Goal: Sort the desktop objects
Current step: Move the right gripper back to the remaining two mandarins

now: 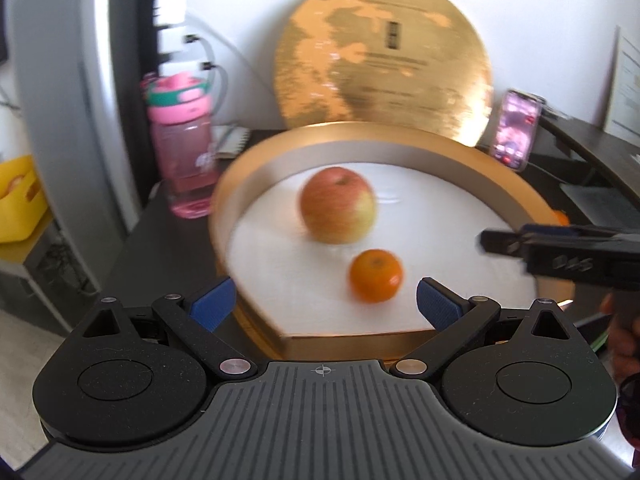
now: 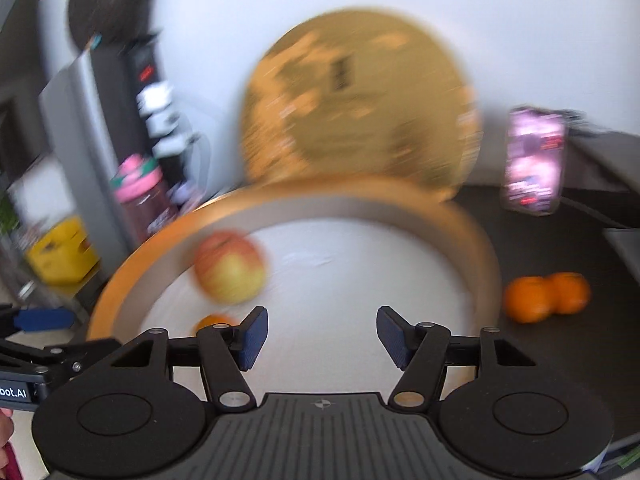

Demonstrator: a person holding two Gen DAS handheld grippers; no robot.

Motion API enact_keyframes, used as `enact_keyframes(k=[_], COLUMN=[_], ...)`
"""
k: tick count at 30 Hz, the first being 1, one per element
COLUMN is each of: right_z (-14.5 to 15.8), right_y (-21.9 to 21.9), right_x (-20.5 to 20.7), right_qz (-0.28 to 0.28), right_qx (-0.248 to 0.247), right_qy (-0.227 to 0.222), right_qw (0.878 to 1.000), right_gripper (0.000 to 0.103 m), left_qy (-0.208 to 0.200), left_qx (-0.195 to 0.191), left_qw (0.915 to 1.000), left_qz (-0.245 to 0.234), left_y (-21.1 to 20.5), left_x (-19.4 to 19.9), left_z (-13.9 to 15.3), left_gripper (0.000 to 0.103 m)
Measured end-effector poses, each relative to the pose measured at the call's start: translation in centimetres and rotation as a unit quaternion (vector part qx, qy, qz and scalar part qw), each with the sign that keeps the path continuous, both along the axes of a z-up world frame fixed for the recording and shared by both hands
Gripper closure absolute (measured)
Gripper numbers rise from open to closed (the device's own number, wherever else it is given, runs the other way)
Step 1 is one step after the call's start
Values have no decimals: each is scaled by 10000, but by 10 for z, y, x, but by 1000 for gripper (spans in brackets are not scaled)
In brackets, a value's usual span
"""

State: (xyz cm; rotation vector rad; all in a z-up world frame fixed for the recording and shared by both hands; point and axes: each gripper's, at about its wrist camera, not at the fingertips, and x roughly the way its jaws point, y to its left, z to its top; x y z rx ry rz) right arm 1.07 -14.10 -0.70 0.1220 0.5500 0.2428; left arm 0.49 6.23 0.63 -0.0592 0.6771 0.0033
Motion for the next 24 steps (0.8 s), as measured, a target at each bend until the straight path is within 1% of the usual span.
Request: enact_keyframes(k=[1, 4, 6, 10, 13, 18, 19, 21, 22, 24], right_z=[1, 3, 1, -11, -23, -44, -48, -54, -58, -62], right_y=[-11, -40, -58, -85, -97, -105, -107, -110, -112, -115], right_x=[-5, -17, -19, -14, -9, 5, 8, 15, 19, 26], right_qz=[-170, -612, -874, -1278, -1447, -1490, -1507, -1568, -1586, -1598], right_qx=[-29, -113, -130, -118, -172, -101, -97, -53, -23, 7], right_qy=[-82, -256, -317, -253, -161, 20, 34, 79, 89, 86], right_qw=[9998, 9977, 9956, 9914, 9892, 9888, 9885, 9876, 9873, 9871], right_gripper=[41, 36, 36, 36, 36, 46, 49, 51, 55, 55], left_qy=[14, 46, 55, 141, 180, 239, 247, 269, 283, 302], left_qx=[27, 133, 200, 227, 234, 231, 229, 219, 216, 209], left_qw=[10000, 9994, 9988, 9973, 9962, 9953, 9953, 9952, 9951, 9948], left_qz=[-79, -324, -452, -686, -820, -905, -907, -915, -922, -945], left_y=[-7, -27, -39, -58, -67, -75, -76, -76, -76, -76], left_x=[2, 9, 14, 24, 31, 43, 45, 48, 49, 51], left_z=[0, -2, -3, -7, -11, -16, -17, -19, -20, -22], left_gripper=[3, 3, 3, 3, 3, 3, 3, 3, 3, 3])
